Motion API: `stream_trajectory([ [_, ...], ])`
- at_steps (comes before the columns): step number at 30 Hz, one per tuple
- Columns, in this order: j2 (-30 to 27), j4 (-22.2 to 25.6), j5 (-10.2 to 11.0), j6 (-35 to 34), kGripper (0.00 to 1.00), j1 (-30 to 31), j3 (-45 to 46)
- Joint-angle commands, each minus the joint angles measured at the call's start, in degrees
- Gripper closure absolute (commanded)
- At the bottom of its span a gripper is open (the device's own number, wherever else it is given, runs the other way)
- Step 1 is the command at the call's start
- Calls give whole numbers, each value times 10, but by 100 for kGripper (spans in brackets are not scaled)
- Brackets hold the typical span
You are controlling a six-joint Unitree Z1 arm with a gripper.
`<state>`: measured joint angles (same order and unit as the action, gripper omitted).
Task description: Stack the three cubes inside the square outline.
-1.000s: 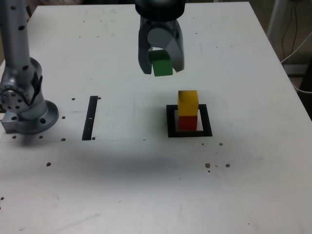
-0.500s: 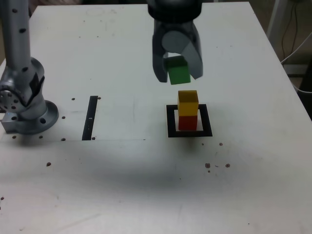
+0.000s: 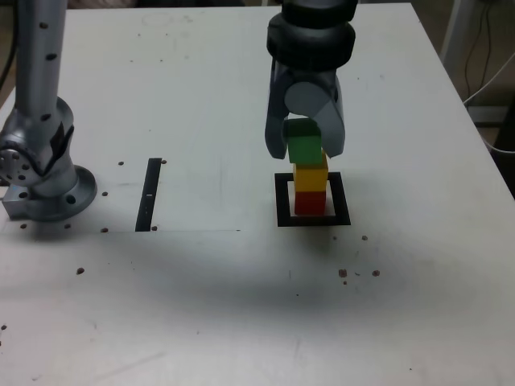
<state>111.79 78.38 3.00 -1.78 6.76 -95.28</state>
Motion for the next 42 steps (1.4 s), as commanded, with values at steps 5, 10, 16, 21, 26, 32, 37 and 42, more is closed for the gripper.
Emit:
stream_trajectory([
  [5,9,-1,6,-5,83,0,-3],
  [10,9,-2,6,-6,78,0,-3],
  [16,9,0,4,-2,63,-1,-4],
  [21,10,0,-2,2,47,-1,-4],
  [26,10,-2,-3,5,24,-1,0],
  [32,9,-3,1,6,1,-1,2],
  [37,8,-4,6,6,1,-1,2],
  [42,6,-4,7,6,0,-1,2],
])
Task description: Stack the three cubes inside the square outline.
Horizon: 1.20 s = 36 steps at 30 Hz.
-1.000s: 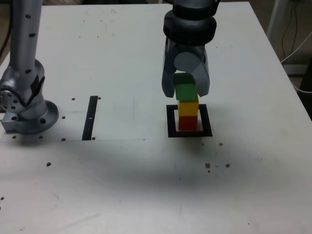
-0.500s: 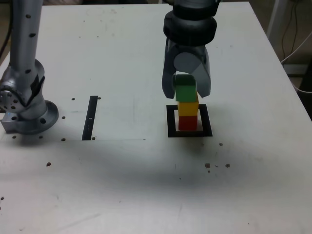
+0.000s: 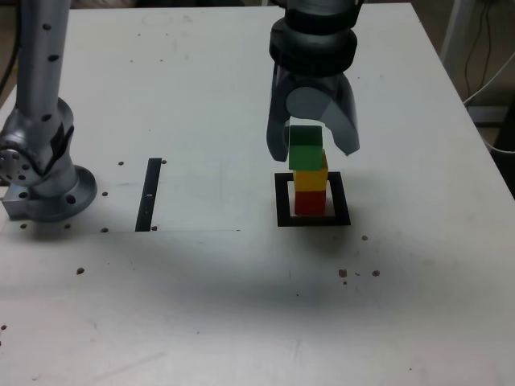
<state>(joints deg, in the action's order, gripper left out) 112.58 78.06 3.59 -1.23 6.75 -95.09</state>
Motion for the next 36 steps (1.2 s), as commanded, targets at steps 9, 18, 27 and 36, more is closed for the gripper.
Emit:
stream_trajectory([
  [9,-15,2,-1,0,0,-1,3],
  [18,-80,33,-3,1,0,-1,6],
  [27,-196,58,-16,26,0,-3,60],
  [36,-303,56,-28,44,0,-21,191],
])
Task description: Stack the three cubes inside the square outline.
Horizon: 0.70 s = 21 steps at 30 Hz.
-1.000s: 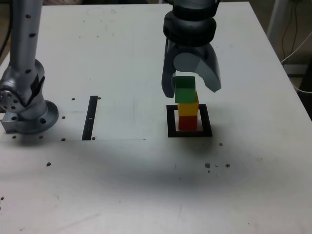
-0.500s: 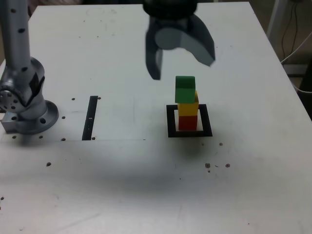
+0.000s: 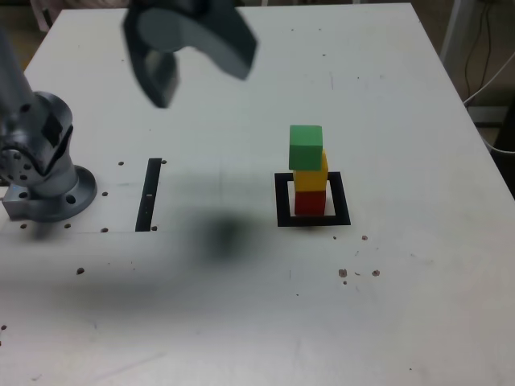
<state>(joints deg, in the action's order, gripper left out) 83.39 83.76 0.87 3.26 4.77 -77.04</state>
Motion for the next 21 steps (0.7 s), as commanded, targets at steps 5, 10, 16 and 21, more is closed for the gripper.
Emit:
stream_trajectory([
  [5,-55,-15,2,-4,0,-1,106],
  [10,-74,-68,3,-6,0,-1,206],
  [16,-71,-120,-13,-6,0,-1,278],
  [21,-65,-157,-11,-6,0,-1,318],
])
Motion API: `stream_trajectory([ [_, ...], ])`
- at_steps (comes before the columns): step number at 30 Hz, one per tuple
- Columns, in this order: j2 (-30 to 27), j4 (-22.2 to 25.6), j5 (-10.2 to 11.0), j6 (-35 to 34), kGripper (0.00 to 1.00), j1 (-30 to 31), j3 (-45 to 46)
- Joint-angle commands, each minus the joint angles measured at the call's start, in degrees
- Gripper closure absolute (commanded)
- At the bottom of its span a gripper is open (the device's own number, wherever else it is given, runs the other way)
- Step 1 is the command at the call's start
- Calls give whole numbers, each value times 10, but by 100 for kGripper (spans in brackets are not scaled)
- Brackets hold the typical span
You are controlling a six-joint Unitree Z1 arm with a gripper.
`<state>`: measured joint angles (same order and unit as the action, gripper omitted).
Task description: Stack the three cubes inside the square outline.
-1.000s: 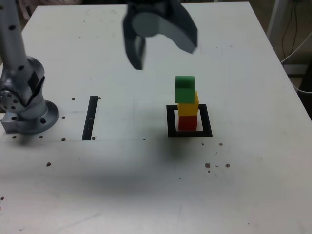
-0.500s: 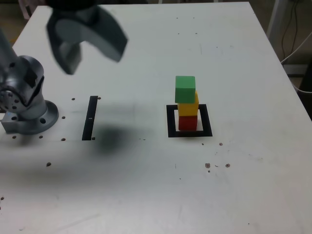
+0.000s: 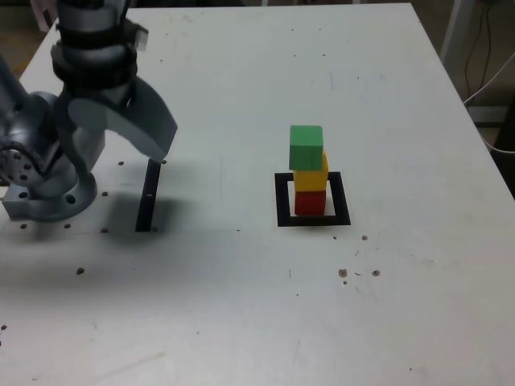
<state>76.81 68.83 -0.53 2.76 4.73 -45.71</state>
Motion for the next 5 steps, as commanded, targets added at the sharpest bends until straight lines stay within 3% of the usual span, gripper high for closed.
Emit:
stream_trajectory([
  [1,0,-12,5,-1,0,-1,9],
  [5,-5,-19,11,-1,0,-1,14],
])
